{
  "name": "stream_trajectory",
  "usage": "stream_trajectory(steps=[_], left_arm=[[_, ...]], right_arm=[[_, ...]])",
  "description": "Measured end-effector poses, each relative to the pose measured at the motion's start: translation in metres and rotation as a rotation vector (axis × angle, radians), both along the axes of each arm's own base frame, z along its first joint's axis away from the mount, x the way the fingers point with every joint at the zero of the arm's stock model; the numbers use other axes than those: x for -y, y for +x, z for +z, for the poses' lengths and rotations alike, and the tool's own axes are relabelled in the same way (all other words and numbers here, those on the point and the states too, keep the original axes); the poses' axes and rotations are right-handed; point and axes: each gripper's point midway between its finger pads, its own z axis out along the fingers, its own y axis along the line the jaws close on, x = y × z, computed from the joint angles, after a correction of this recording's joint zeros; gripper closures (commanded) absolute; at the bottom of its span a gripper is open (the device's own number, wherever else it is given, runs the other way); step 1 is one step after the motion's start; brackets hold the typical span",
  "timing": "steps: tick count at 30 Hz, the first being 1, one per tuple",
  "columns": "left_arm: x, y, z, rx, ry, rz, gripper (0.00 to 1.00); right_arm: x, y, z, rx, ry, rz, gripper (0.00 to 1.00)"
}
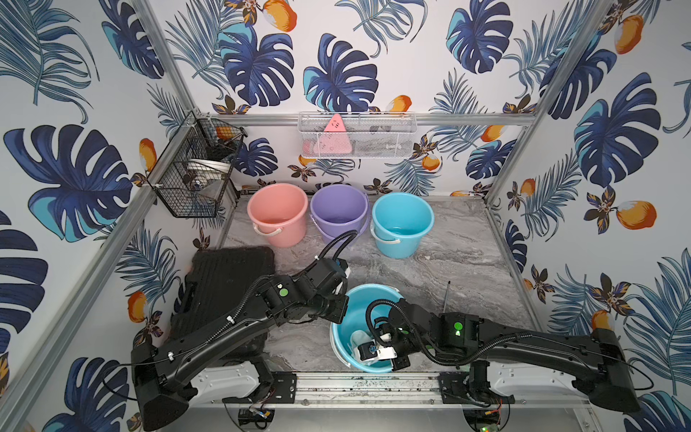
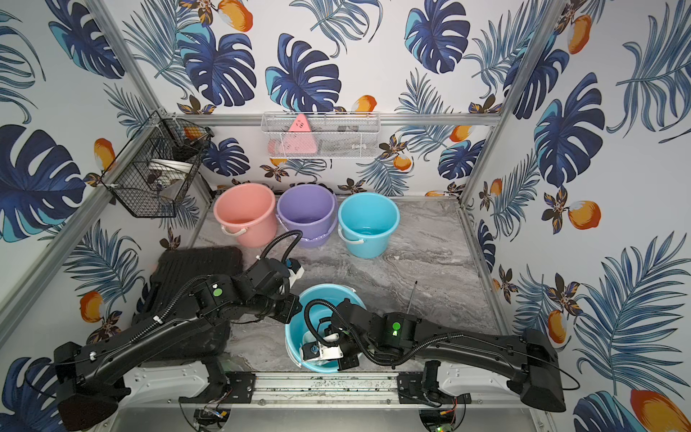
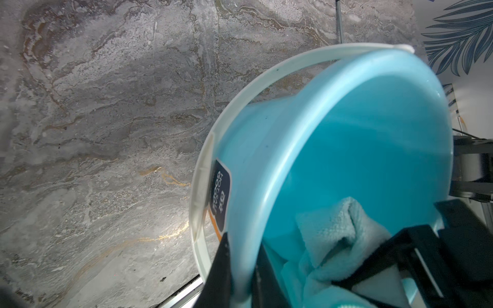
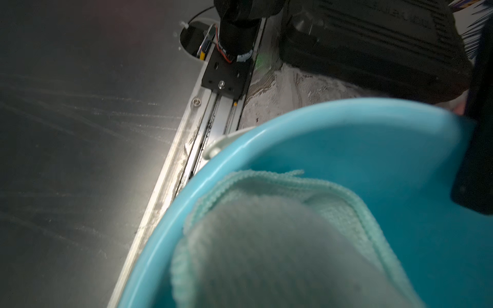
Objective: Wipe the inside of the bucket with a cloth
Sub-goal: Wipe the dirt from the bucket.
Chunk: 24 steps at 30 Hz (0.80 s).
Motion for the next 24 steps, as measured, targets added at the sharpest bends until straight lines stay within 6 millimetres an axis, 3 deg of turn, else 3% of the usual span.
stream_trajectory(steps=[10, 24], left_arm=[[-0.002, 0.000, -0.001, 0.000, 0.009, 0.004, 1.00], [-0.011, 0.013, -0.003, 0.054, 0.061, 0.042, 1.00]], right_arm=[[-0.034, 0.044, 0.013, 0.133, 0.168, -0.190, 1.00], [-0.038, 0.108, 0.030, 0.518, 0.119, -0.349, 1.00]])
